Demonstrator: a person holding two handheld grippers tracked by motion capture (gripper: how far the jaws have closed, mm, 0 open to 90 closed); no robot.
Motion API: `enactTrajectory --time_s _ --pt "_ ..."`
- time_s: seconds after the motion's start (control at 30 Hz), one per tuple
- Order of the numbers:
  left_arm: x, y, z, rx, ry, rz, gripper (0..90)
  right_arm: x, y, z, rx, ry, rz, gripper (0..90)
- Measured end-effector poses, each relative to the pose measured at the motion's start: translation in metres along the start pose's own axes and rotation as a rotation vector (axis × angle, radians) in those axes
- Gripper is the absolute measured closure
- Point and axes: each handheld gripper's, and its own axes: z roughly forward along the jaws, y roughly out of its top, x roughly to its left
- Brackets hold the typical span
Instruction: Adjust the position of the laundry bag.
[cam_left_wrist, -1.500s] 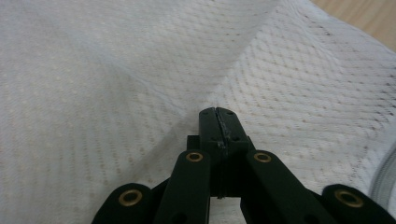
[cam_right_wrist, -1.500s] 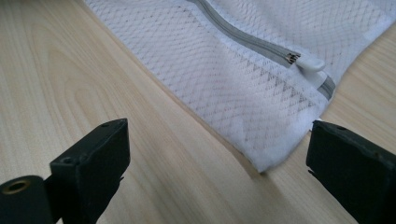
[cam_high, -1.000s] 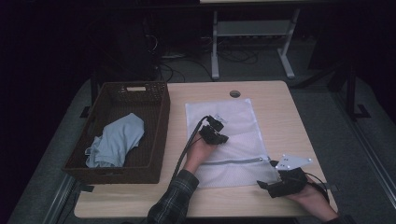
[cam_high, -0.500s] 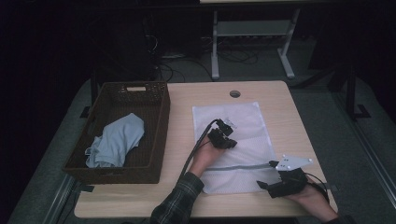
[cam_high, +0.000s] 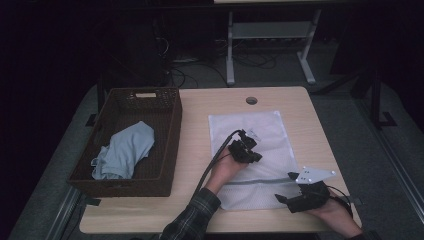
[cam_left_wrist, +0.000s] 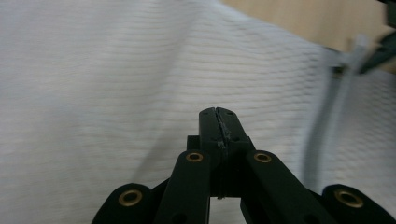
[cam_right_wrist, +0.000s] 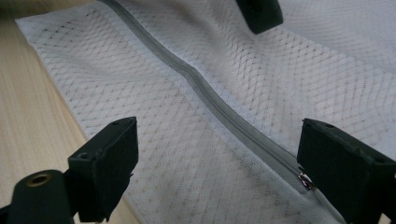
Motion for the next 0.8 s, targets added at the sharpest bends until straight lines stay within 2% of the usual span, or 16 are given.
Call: enactTrajectory --time_s 0.1,0.17,0.23,0.3,0.43,0.5,0.7,0.8 --pt "-0.016 -0.004 0.007 0.03 -0.009 0.036 89.9 -0.001 0.0 -0.001 -0.001 -0.003 0.001 11.8" --pt "-0.02 -0.009 0.014 0.073 -0.002 0.049 89.9 0.0 0.0 -0.002 -0.002 -0.005 0.0 11.7" --pt "-0.02 -0.013 0.014 0.05 -0.018 0.03 89.9 0.0 0.0 -0.002 -0.003 -0.005 -0.001 11.8" --pt "-0.02 -0.015 0.011 0.049 -0.008 0.03 89.9 0.0 0.0 -0.002 -0.004 -0.005 -0.002 11.8" --pt "-0.017 -0.018 0.005 0.066 0.016 0.036 89.9 0.0 0.0 -0.001 -0.002 -0.005 -0.001 11.8" --pt "-0.015 -0.021 0.003 0.065 0.019 0.027 90.0 0.0 0.0 -0.001 -0.001 -0.005 -0.002 11.8" --pt "-0.009 -0.024 -0.006 0.093 0.08 0.039 90.0 0.0 0.0 -0.001 0.002 -0.005 -0.002 11.8" --pt "0.001 -0.027 -0.012 0.092 0.114 0.021 90.0 0.0 0.0 -0.001 0.002 -0.004 -0.003 11.7"
